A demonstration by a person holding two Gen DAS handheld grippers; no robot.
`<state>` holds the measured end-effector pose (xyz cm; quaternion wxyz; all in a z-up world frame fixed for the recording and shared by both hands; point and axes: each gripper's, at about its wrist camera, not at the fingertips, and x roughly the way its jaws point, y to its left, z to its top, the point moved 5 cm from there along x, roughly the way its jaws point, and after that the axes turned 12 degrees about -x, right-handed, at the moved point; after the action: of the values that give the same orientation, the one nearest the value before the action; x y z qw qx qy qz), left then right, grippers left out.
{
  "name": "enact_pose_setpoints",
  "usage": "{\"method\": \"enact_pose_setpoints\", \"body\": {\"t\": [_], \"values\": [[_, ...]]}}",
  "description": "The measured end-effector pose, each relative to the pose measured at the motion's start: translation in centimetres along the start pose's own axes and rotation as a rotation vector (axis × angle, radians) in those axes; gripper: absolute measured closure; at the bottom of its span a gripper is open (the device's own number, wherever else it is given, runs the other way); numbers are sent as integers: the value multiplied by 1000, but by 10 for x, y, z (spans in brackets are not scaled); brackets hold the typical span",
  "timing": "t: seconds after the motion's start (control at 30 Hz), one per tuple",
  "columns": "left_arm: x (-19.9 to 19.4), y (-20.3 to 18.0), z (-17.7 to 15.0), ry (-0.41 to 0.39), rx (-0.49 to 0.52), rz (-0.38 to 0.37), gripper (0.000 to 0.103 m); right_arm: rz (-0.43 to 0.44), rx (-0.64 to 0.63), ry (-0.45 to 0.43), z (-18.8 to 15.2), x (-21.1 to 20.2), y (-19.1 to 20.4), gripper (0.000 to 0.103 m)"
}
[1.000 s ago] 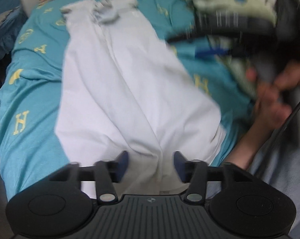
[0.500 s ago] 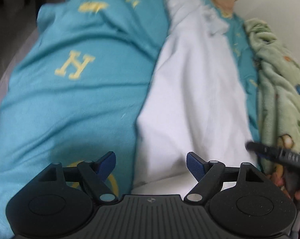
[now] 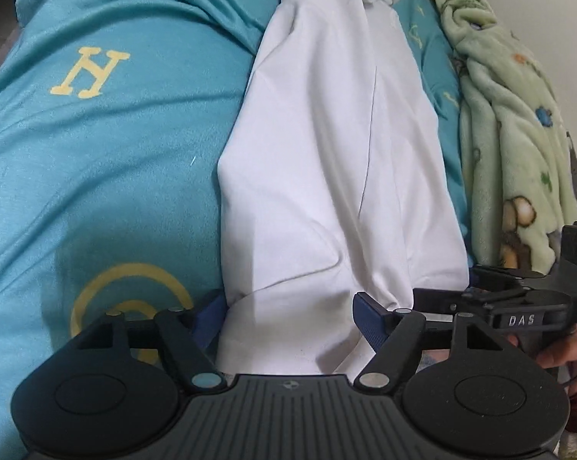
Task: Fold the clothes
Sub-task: 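Grasp the hem with the right gripper while the left gripper grasps beside it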
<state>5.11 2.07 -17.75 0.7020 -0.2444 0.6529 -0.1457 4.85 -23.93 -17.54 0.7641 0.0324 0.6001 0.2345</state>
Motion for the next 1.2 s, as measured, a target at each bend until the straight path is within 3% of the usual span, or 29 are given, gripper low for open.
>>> {"method": "enact_pose_setpoints", "body": {"t": [0.07,0.1,0.13,0.17,0.2,0.23,0.27,0.5,0.63,0.77,0.9,1.0,1.1,1.2], "values": [[0,-3,-2,26,17,6,36,-52,-57,2,-2,0,7,45],[0,-6,-3,43,30,8,40,-72,-75,-1,-3,-1,10,49],[0,-10,-7,69,59,1,48,-78,-84,-9,-4,-5,12,63],[-3,-14,-10,69,84,7,49,-85,-92,-18,-5,-9,15,76],[-5,-18,-13,70,110,13,51,-91,-101,-27,-6,-13,17,81],[-8,-22,-16,70,135,19,69,-97,-109,-37,-8,-17,19,85],[-11,-26,-19,70,159,25,99,-97,-111,-55,-8,-23,21,88],[-74,-37,-27,-81,120,-68,99,-28,-51,-249,-6,-89,22,91],[-126,-47,-52,-190,106,-145,100,16,-18,-372,-17,-138,23,92],[-167,-65,-94,-261,125,-201,100,43,-34,-427,-40,-170,33,92],[-193,-69,-159,-287,134,-250,100,78,-36,-464,-79,-188,45,92],[-197,-65,-189,-302,159,-263,100,112,-16,-487,-110,-195,53,92],[-199,-66,-206,-345,183,-281,100,118,5,-528,-125,-202,55,92],[-202,-68,-202,-396,175,-304,100,124,34,-561,-125,-206,52,92]]}}
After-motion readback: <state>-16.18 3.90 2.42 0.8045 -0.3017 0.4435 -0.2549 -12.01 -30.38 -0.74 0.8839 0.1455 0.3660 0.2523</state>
